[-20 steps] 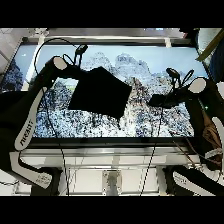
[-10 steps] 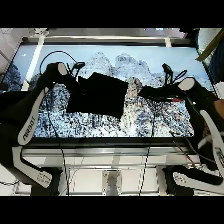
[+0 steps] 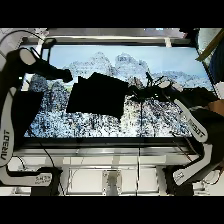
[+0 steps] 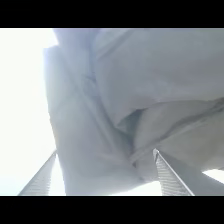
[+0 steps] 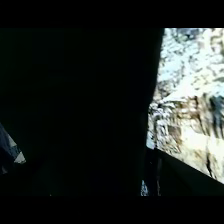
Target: Fold the clothes and pants, and hang the long-sleeved shirts on hangers.
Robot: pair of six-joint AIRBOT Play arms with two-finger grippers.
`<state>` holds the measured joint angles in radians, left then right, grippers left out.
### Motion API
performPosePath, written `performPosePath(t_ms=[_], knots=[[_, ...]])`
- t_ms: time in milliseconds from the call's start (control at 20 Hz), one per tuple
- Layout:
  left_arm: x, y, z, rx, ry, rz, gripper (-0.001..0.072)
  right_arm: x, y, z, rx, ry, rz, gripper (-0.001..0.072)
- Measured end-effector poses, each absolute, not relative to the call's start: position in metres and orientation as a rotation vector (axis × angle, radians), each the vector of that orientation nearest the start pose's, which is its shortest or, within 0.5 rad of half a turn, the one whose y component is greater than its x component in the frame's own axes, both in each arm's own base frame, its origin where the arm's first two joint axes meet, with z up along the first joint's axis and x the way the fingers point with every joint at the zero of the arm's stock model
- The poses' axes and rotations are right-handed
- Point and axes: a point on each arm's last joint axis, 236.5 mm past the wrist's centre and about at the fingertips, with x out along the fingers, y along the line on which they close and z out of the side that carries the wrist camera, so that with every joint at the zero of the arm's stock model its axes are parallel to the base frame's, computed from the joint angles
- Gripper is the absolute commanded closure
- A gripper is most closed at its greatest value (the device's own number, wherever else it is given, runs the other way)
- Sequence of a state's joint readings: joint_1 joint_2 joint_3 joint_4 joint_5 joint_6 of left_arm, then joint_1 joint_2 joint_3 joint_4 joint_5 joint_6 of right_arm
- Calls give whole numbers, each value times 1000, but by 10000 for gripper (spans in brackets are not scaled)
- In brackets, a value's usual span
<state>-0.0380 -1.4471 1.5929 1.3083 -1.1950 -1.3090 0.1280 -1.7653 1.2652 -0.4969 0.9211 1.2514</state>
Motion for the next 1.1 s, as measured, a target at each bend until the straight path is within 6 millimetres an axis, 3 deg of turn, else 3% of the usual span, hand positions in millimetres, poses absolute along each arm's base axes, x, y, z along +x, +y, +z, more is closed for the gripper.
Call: performPosePath(t_ms=[200,400,500,650,750,950,1100], knots=[[469,-68,117,37,987,-326,29,463,244,-75,784,1269,561,12],[465,-67,118,37,999,-327,29,462,247,-83,751,1283,565,21],[464,-66,118,37,1003,-327,29,458,252,-86,725,1295,572,72],[462,-67,118,37,1008,-329,30,451,263,-89,691,1310,591,329],[460,-67,116,37,1019,-332,29,449,266,-91,676,1309,593,696],[456,-67,114,38,1039,-337,30,460,264,-92,683,1275,552,699],[454,-67,114,38,1046,-339,30,477,250,-77,689,1231,539,700]])
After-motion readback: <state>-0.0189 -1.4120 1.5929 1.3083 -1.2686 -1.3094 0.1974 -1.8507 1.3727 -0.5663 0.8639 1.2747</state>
